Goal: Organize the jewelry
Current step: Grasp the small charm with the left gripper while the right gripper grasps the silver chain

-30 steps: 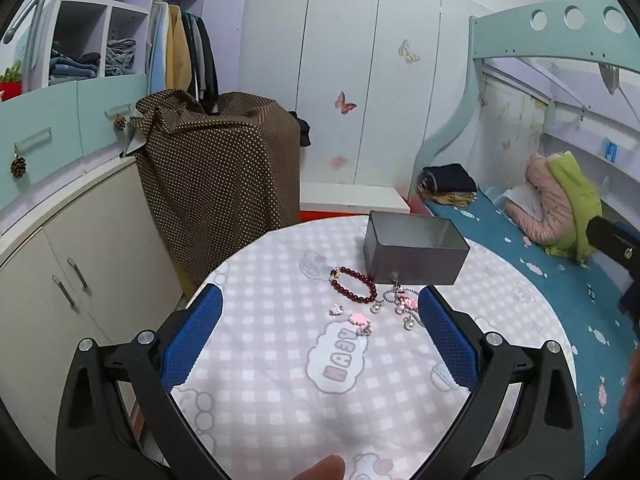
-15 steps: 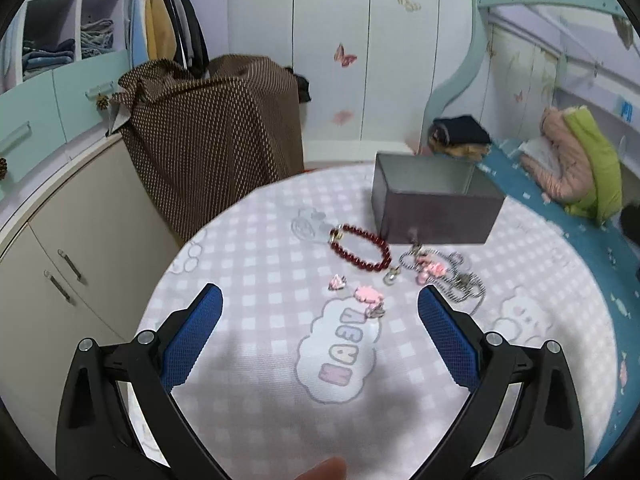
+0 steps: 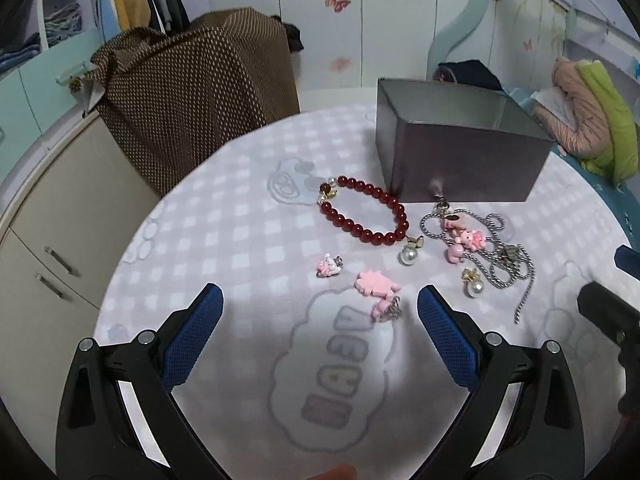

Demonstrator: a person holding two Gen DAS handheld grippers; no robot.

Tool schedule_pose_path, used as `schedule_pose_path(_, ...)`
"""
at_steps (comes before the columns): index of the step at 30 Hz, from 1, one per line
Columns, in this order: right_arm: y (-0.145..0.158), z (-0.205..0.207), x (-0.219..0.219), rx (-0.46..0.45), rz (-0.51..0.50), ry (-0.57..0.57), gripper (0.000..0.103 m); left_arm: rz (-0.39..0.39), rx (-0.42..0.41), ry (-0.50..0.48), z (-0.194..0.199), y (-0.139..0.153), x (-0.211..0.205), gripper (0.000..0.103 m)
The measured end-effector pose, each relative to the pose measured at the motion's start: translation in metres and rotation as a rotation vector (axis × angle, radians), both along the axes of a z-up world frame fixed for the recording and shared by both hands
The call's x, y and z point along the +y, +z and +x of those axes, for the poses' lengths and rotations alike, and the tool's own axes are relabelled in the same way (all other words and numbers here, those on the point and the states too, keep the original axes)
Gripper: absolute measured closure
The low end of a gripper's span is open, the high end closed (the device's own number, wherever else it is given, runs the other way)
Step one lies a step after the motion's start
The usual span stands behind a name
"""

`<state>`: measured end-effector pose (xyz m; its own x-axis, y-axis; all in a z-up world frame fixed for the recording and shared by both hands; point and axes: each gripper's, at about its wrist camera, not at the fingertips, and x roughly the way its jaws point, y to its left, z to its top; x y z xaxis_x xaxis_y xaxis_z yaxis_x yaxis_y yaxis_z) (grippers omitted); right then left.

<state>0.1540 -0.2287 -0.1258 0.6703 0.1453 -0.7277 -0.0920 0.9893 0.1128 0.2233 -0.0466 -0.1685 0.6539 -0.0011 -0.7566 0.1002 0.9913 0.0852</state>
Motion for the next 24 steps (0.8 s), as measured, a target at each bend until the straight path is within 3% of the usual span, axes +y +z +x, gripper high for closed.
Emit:
schedule_pose_path(2, -0.001, 0.002, 0.0, 0.006, 0.002, 0.002, 0.008, -0.011, 0.023, -0.003, 0.005, -0.005, 0.0, 0.012)
schedule_pose_path(3, -0.002, 0.003, 0.0, 0.008, 0.003, 0.002, 0.008, -0.024, 0.045, -0.011, 0.008, -0.009, 0.0, 0.029)
schedule_pose_path(4, -0.002, 0.003, -0.001, 0.011, 0.001, 0.002, 0.008, -0.048, 0.051, -0.017, 0.008, -0.01, 0.001, 0.037)
schedule_pose_path(8, -0.004, 0.005, -0.002, 0.019, -0.003, 0.001, 0.008, -0.074, 0.046, -0.035, 0.004, -0.01, 0.005, 0.056)
schedule_pose_path(12, -0.005, 0.005, -0.001, 0.024, -0.004, 0.002, 0.008, -0.106, 0.045, -0.058, -0.004, -0.009, 0.013, 0.083)
schedule_pose_path(17, -0.006, 0.006, 0.004, 0.034, -0.004, 0.008, 0.008, -0.168, 0.042, -0.099, -0.014, -0.006, 0.025, 0.087)
schedule_pose_path(24, -0.011, 0.012, 0.008, 0.056, -0.031, 0.015, 0.008, -0.189, 0.009, -0.115, -0.028, 0.002, 0.032, 0.088)
